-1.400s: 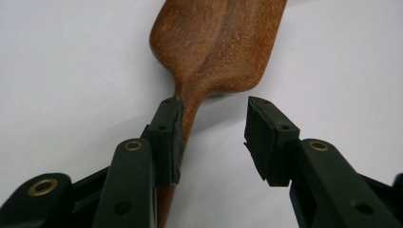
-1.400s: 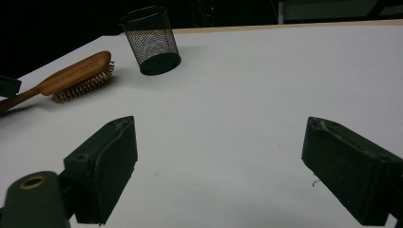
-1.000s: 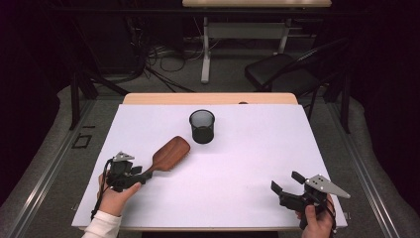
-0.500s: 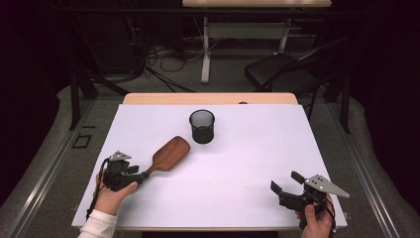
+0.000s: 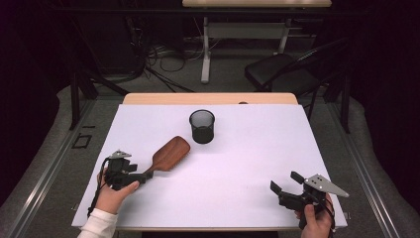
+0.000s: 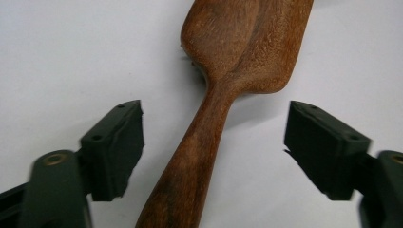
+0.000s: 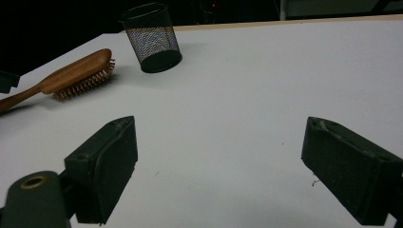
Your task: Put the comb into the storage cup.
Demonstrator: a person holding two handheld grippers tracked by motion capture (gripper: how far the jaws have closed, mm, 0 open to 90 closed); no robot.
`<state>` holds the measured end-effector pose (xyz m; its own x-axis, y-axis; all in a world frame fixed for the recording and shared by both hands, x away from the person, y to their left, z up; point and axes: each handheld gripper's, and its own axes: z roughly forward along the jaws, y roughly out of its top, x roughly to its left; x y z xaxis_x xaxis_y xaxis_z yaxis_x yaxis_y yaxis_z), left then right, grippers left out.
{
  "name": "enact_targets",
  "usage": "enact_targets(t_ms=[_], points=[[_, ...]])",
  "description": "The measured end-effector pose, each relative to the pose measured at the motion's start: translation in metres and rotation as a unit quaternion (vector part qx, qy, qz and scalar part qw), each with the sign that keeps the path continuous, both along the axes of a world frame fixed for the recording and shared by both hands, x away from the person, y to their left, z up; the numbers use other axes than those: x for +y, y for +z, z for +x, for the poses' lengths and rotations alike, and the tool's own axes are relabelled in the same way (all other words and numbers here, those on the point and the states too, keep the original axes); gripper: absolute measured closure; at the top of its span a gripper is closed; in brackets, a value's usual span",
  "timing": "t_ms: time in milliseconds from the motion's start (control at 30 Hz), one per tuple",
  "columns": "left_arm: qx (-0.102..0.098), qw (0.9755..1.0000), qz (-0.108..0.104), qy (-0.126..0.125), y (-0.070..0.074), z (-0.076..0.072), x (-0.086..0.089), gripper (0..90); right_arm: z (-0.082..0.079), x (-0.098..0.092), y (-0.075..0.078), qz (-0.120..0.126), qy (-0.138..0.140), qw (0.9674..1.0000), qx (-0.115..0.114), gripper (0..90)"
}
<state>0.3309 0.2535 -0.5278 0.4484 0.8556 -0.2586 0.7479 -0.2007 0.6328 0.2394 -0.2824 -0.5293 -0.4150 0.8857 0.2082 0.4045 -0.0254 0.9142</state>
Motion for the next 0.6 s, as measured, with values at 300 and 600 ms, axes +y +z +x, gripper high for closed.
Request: enact_targets(t_ms=[300, 600], points=[[-0.003, 0.9996, -0.027, -0.009, 0.0048, 0.0054, -0.0046, 7.7, 0.0005, -0.0006, -0.0004, -0.001, -0.001, 1.0, -0.001, 12.0], [-0.001, 0.9994, -0.019, -0.029, 0.0068, 0.0098, -0.0089, 0.4, 0.0003, -0.0007, -0.0006, -0.002, -0.003, 1.0, -0.001, 12.0]])
